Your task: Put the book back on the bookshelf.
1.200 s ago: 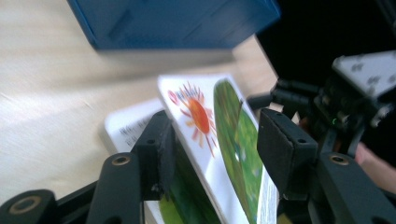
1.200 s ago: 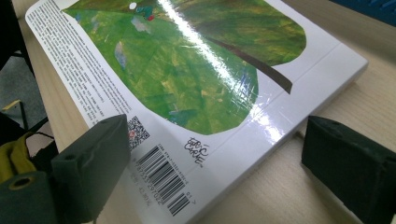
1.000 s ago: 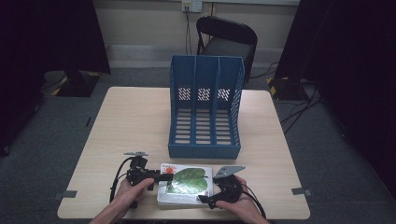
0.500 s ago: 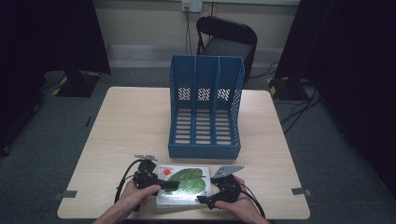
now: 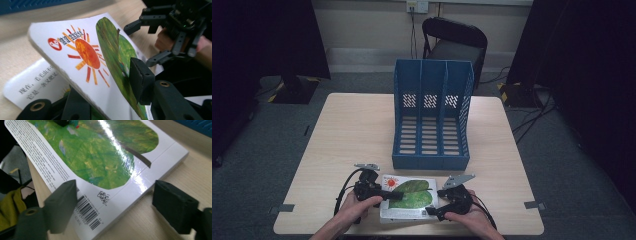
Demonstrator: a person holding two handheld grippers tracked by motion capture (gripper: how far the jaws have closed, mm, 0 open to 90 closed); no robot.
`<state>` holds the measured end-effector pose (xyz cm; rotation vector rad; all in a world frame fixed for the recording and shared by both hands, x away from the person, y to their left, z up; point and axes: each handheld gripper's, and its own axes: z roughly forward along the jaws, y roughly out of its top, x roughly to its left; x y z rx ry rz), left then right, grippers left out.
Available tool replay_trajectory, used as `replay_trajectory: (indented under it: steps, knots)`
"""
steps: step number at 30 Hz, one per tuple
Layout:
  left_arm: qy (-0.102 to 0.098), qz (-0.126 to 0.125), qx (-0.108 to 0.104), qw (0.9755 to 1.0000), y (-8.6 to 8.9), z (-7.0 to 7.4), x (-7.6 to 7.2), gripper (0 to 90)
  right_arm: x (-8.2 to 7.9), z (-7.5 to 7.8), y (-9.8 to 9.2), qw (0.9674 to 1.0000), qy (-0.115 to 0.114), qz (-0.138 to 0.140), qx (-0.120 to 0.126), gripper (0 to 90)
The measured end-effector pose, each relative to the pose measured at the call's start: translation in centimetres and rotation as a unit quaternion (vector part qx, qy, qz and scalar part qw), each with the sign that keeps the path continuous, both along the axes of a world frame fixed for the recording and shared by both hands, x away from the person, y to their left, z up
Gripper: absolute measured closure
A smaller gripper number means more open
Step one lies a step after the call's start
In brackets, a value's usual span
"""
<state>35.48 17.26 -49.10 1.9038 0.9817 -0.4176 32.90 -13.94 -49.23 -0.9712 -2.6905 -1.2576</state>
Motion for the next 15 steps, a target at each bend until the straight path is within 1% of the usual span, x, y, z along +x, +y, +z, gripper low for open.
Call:
replay_trajectory:
  steps: [1, 2, 3, 5, 6, 7, 8, 9, 11, 14, 15]
  knots:
    - [0.001, -0.001, 0.008, 1.0, -0.2, -0.14, -0.03, 57.6, 0.03, -0.03, -0.03, 1.0, -0.001, 0.001, 0.0, 23.2]
    - [0.002, -0.011, 0.007, 0.9999, -0.48, -0.21, -0.09, 54.3, -0.07, -0.04, 0.03, 1.0, -0.007, 0.001, -0.004, 23.1]
    - [0.002, -0.015, 0.005, 0.9999, -0.5, -0.2, -0.11, 54.3, -0.08, -0.03, 0.06, 1.0, -0.007, 0.003, -0.003, 23.3]
    - [0.0, -0.013, 0.007, 0.9999, -0.57, -0.16, -0.18, 52.6, -0.08, 0.0, 0.05, 1.0, -0.006, 0.004, -0.001, 23.6]
    - [-0.003, -0.013, 0.012, 0.9998, -0.62, -0.16, -0.21, 49.8, -0.11, 0.01, 0.06, 0.9999, -0.009, 0.005, -0.001, 23.6]
    - [-0.005, -0.02, 0.022, 0.9996, -0.77, -0.27, -0.18, 47.0, -0.14, 0.03, 0.09, 0.9999, -0.01, 0.005, 0.0, 23.5]
    - [-0.005, -0.02, 0.022, 0.9996, -0.77, -0.27, -0.18, 46.6, -0.14, 0.03, 0.09, 0.9999, -0.01, 0.005, 0.0, 23.5]
    - [-0.014, -0.025, 0.026, 0.9993, -0.88, -0.12, -0.23, 47.0, -0.2, 0.06, 0.2, 0.9998, -0.017, 0.008, -0.005, 22.9]
    - [-0.018, -0.029, 0.025, 0.9991, -0.89, 0.0, -0.24, 48.3, -0.23, 0.09, 0.24, 0.9998, -0.018, 0.01, -0.007, 22.9]
    - [-0.028, -0.035, 0.021, 0.9987, -0.83, 0.28, -0.24, 55.9, -0.17, 0.14, 0.2, 0.9997, -0.017, 0.015, -0.01, 22.6]
    - [-0.034, -0.042, 0.025, 0.9982, -0.78, 0.31, -0.2, 57.0, -0.12, 0.12, 0.16, 0.9997, -0.015, 0.015, -0.01, 22.2]
